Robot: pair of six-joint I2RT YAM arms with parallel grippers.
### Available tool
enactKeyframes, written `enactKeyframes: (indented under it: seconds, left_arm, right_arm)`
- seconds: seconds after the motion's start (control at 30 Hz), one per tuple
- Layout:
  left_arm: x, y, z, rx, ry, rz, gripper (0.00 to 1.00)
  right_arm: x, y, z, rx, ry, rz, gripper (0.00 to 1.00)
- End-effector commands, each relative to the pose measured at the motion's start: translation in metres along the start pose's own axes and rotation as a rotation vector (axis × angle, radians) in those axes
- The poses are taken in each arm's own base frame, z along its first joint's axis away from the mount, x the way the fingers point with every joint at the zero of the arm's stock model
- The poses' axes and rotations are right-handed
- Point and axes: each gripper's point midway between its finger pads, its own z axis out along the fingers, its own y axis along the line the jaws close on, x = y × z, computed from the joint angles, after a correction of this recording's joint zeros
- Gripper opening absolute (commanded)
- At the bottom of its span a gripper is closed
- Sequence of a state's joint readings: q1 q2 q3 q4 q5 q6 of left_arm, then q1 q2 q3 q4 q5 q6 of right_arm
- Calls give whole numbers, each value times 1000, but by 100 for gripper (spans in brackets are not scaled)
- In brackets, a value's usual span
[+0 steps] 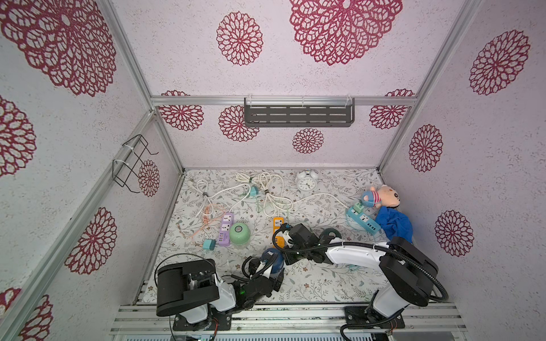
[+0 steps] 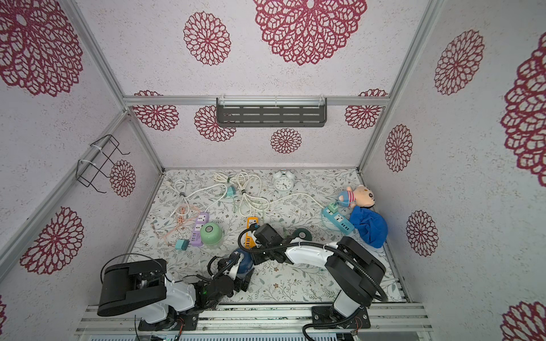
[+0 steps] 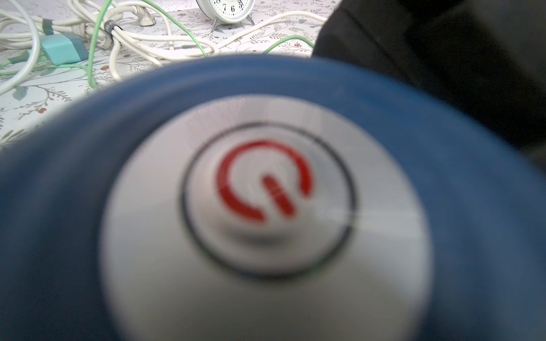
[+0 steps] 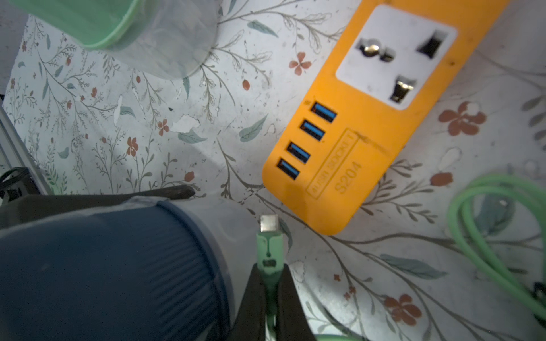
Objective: Charge the cordless meat grinders
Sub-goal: Pick up the cordless meat grinder at the center of the board.
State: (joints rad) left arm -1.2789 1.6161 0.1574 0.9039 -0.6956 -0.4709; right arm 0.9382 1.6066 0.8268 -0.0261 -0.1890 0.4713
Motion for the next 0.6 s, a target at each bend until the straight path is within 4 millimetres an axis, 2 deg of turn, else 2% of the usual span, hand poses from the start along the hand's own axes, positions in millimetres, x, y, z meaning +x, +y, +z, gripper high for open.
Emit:
enactKeyframes:
  seconds: [0.0, 0.4, 0.57]
  left_arm:
    - [-1, 2, 6, -12, -11, 8, 100]
    - [-4, 6, 8, -46, -53, -2, 87]
    - [-13, 6, 8, -54, -81, 6, 83]
  right_arm:
    - [-11, 13, -2, -46, -15, -15, 0]
    - [-8, 13, -7, -47, -11, -17, 0]
    - [-10, 12, -14, -35, -21, -26, 0]
